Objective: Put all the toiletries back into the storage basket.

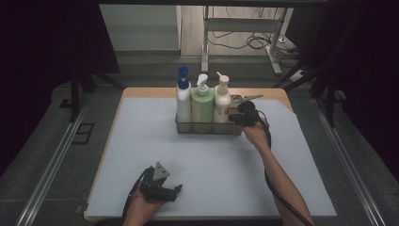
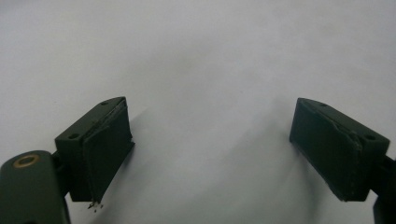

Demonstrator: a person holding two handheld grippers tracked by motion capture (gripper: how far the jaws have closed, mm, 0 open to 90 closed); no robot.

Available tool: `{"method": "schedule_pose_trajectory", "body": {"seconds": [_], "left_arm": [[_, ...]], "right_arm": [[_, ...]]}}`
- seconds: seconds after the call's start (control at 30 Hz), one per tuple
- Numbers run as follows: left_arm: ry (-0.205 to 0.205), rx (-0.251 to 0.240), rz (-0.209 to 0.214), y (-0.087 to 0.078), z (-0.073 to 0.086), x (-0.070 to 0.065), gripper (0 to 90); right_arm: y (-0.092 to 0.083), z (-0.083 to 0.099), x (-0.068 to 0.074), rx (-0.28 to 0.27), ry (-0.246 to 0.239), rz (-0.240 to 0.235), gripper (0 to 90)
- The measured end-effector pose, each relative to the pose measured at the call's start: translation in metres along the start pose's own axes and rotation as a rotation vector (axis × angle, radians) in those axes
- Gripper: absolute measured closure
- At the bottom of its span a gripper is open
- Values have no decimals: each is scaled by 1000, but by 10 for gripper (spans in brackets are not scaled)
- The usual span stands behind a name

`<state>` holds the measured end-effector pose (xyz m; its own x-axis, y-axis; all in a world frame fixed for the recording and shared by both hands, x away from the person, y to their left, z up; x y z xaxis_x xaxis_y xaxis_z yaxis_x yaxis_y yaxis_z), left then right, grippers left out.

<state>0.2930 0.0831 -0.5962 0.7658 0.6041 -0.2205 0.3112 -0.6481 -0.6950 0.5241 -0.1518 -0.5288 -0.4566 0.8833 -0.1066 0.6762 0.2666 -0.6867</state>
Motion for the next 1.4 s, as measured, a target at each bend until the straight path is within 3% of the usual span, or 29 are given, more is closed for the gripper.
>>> {"method": "schedule_pose_trajectory", "body": {"seconds": [0.33,0.6,0.8,1.4], "left_arm": [[-1,0,0,0,0,0,123],[0,0,0,0,0,0,123],[-1,-2,0,0,0,0,123],[-2,-4,-1,0,0,0,123]], "right_arm": [[-4,1,4,7,-32,0,898],[-4,1,3,11,-27,-5,891],[-5,1,-1,10,-24,17,812],[-21,0,-1,-11,-43,23,632]]}}
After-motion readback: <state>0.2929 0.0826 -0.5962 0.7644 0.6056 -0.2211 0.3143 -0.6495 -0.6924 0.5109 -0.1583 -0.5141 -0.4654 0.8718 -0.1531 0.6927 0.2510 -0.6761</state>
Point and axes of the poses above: each handheld gripper's, and its own axes: y roughly forward along the jaws, z roughly out of its underside, x roughly to its left, the point moved 10 cm from there along y, roughly forward along the jaws, and after that the axes turned 15 degrees about z, right-handed, at the moved point
